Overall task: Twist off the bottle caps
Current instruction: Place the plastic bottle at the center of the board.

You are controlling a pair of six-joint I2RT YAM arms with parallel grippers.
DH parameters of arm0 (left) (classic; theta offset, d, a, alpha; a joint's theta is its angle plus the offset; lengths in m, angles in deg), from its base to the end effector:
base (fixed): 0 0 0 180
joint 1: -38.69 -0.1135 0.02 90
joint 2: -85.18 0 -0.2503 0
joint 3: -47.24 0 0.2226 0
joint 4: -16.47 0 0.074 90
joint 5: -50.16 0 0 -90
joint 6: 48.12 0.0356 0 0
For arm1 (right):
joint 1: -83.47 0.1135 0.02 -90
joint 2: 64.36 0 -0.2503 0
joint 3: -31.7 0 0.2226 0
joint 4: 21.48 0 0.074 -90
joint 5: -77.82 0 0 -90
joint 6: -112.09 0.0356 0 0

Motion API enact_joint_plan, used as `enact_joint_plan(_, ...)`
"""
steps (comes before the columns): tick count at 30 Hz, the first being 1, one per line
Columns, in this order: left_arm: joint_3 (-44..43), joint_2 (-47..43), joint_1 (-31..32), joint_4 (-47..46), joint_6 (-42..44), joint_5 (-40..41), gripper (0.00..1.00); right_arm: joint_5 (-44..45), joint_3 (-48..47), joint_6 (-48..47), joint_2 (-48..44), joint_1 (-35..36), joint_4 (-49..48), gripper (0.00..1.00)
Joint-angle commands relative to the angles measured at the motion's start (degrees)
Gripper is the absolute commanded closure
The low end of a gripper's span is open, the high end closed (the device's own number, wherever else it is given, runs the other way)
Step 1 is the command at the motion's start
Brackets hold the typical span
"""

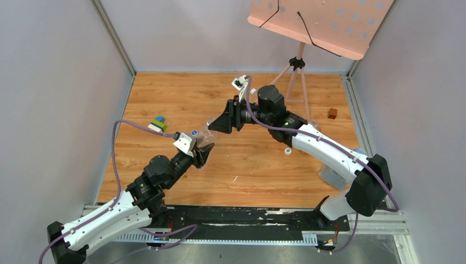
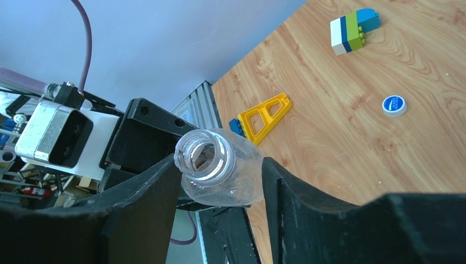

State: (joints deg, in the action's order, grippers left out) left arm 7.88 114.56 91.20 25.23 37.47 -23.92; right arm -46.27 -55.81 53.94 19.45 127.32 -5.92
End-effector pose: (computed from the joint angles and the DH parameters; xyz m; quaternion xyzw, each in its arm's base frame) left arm 0.0865 -0.0967 0.2772 0.1920 0.6730 -0.2521 0.6683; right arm 0.2144 0.2336 0.3554 -0.2613 0.7189 0.5494 0.3362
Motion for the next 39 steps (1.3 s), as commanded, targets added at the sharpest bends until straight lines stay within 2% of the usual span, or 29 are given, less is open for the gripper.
enact_joint_plan(1, 0.6, 0.0, -0.1, -4.0, -0.4, -0.5, 0.72, -0.4, -2.8, 0.0, 1.6, 0.3, -3.1, 0.5)
enact_joint_plan(5, 0.6, -0.1, -0.1, -3.5, -0.5, -0.1, 0.7, -0.8, -2.9, -0.6, 2.3, 0.6, -3.7, 0.76)
enact_joint_plan(7, 0.7, -0.3, -0.1, -3.1, -0.9, 0.9, 0.61, -0.8, -3.0, -1.0, 2.7, 0.7, -4.1, 0.84)
enact_joint_plan(9, 0.9, -0.6, 0.0, -2.4, -1.0, 2.0, 0.49, -0.5, -3.1, -1.7, 3.2, 0.9, -4.3, 0.95)
enact_joint_plan(10, 0.9, -0.7, 0.0, -1.6, -1.3, 2.6, 0.37, -0.2, -3.4, -2.1, 3.6, 1.0, -4.3, 0.99)
enact_joint_plan(11, 1.0, -1.0, -0.1, -1.2, -1.3, 3.8, 0.29, 0.3, -3.8, -2.5, 4.0, 1.1, -4.0, 1.0)
enact_joint_plan(12, 1.0, -1.2, -0.1, -0.3, -1.6, 4.4, 0.16, 0.8, -4.3, -3.0, 4.5, 1.3, -3.7, 1.0)
enact_joint_plan(14, 1.1, -1.6, 0.0, 1.1, -2.5, 8.1, 0.02, 2.8, -5.5, -4.5, 5.8, 1.7, -3.1, 1.0)
enact_joint_plan(22, 0.6, -3.7, 0.0, 13.2, -9.7, 22.7, 0.0, 22.1, -14.7, -13.3, 15.5, 3.0, -2.2, 1.0)
enact_joint_plan(26, -1.2, -4.0, -0.1, 19.7, -13.5, 28.3, 0.0, 28.8, -20.2, -18.8, 21.9, 3.9, -3.8, 1.0)
enact_joint_plan(31, -2.2, -4.3, -0.1, 24.5, -17.1, 30.4, 0.0, 38.4, -25.4, -26.9, 30.0, 5.8, -8.0, 1.0)
enact_joint_plan(39, -2.0, -4.3, -0.1, 26.4, -19.3, 31.4, 0.0, 42.1, -31.4, -31.5, 37.9, 6.4, -12.4, 1.0)
